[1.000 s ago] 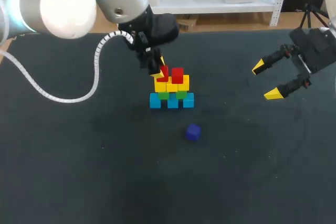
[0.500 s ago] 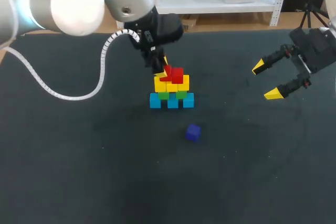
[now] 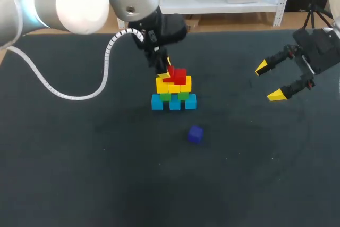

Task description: Place the blue cubes, place green cubes on the blue cubes, place the yellow cubes on the green cubes, then place the red cubes on the yellow cubes, and place purple cube on the red cubes.

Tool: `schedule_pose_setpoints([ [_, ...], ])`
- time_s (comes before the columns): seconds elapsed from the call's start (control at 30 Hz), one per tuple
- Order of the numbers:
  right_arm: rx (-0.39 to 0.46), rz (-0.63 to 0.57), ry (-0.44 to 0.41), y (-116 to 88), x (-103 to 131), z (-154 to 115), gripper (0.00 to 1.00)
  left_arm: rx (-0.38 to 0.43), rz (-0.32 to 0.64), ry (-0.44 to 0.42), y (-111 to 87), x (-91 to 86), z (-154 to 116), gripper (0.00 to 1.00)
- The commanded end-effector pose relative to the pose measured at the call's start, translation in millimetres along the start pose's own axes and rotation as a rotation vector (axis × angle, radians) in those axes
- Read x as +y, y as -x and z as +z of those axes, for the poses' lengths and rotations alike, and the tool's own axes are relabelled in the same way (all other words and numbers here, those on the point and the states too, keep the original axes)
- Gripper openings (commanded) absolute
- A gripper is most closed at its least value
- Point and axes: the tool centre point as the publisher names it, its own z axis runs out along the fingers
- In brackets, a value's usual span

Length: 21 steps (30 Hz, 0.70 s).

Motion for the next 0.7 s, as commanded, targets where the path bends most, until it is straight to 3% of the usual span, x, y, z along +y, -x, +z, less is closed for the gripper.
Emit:
schedule_pose_setpoints([
  [0.03,-0.001,-0.001,0.000,-0.2,-0.3,0.5,1.00,0.003,0.001,-0.005,-0.5,0.4,-0.1,0.04],
  [0.7,-0.001,-0.001,0.000,-0.2,-0.3,0.5,1.00,0.002,-0.007,-0.008,-2.4,-3.1,1.2,0.09],
])
